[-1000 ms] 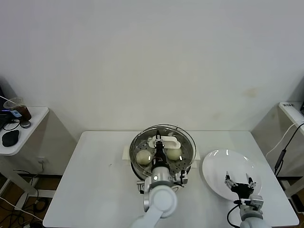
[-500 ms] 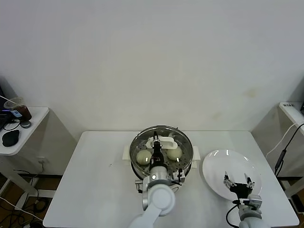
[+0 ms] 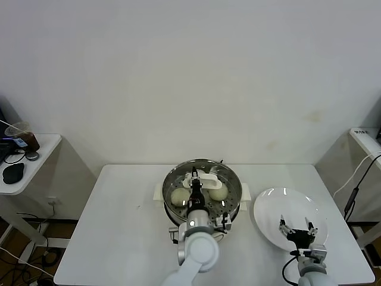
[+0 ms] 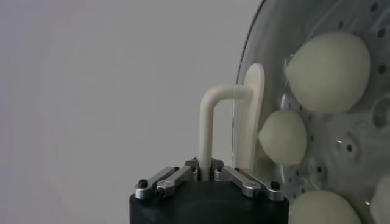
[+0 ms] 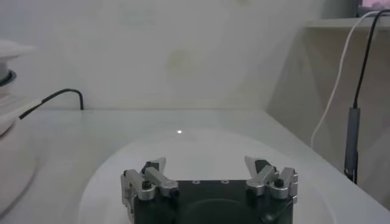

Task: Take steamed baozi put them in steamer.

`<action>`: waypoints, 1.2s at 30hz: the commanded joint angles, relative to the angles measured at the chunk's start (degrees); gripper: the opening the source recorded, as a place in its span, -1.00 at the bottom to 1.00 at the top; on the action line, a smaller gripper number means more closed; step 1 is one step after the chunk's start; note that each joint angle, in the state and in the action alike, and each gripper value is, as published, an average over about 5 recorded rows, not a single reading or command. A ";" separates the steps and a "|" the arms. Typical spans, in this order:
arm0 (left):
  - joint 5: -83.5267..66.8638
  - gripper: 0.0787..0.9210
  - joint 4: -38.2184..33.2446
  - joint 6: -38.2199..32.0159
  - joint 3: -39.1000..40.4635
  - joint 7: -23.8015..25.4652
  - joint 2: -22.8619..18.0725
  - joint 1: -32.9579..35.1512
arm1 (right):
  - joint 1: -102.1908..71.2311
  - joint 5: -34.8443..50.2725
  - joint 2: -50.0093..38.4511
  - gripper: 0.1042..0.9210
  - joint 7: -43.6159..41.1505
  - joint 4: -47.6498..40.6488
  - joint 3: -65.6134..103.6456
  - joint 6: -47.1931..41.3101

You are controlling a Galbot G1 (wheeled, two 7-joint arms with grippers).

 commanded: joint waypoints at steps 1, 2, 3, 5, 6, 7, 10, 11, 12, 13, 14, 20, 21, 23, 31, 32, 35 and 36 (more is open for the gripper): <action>-0.76 -0.78 -0.06 0.01 -0.09 0.06 0.03 0.04 | -0.06 -0.08 0.03 0.76 0.00 0.05 0.01 0.13; -0.85 -0.78 -0.16 0.01 0.00 0.05 0.03 0.11 | -0.05 -0.09 0.03 0.76 0.00 0.07 0.02 0.13; -0.96 -0.78 -0.22 0.00 0.10 -0.35 0.06 0.20 | -0.04 -0.09 0.04 0.76 0.00 0.10 0.02 0.12; -1.27 -0.78 -0.29 -0.04 0.25 -1.82 0.15 0.40 | -0.02 -0.08 0.07 0.76 0.00 0.15 0.04 0.10; -1.43 -0.78 -0.46 -0.08 0.29 -2.53 0.21 0.54 | -0.02 -0.08 0.08 0.76 0.00 0.16 0.04 0.10; -1.64 -0.78 -0.78 -0.14 0.32 -3.16 0.27 0.77 | -0.01 -0.08 0.09 0.76 0.00 0.17 0.05 0.10; -2.10 -0.77 -3.06 -0.39 0.28 -3.02 0.39 2.17 | -0.05 -0.07 0.14 0.76 0.00 0.25 0.07 0.22; -2.22 -0.73 -4.22 -0.48 0.25 -2.61 0.42 2.91 | -0.07 -0.06 0.14 0.76 -0.01 0.31 0.09 0.26; -2.31 -0.69 -5.45 -0.53 0.26 -2.17 0.48 3.66 | -0.09 -0.06 0.13 0.76 -0.02 0.38 0.12 0.29; -2.41 -0.64 -6.76 -0.61 0.35 -1.77 0.66 4.50 | -0.09 -0.06 0.10 0.76 -0.03 0.43 0.15 0.31; -2.52 -0.56 -7.93 -0.72 0.50 -1.46 0.91 5.29 | -0.08 -0.06 0.05 0.76 -0.04 0.47 0.18 0.32; -3.10 -0.15 -14.71 -1.05 1.47 0.08 2.99 9.68 | -0.14 0.03 -0.16 0.76 -0.21 0.43 0.51 0.55; -3.08 -0.08 -15.78 -1.05 1.53 0.29 3.29 10.37 | -0.20 0.06 -0.19 0.76 -0.26 0.42 0.62 0.64; -3.05 0.06 -17.99 -1.07 1.55 0.29 3.88 11.83 | -0.34 0.16 -0.27 0.76 -0.36 0.44 0.80 0.82; -5.96 0.59 -29.60 -1.95 -2.87 -3.02 7.54 18.20 | -1.63 0.98 0.10 0.76 -2.11 2.77 0.65 0.96; -9.40 0.65 -31.81 -2.43 -4.72 -4.74 8.22 19.54 | -2.10 1.13 0.27 0.76 -2.69 3.61 0.47 1.22; -28.45 0.75 -38.07 -5.08 -13.13 -10.41 10.64 24.07 | -3.57 1.46 0.79 0.76 -4.06 6.46 -0.23 2.42; -38.19 0.76 -39.61 -6.79 -17.09 -12.25 11.55 25.50 | -4.10 1.44 1.02 0.76 -4.80 7.50 -0.45 3.26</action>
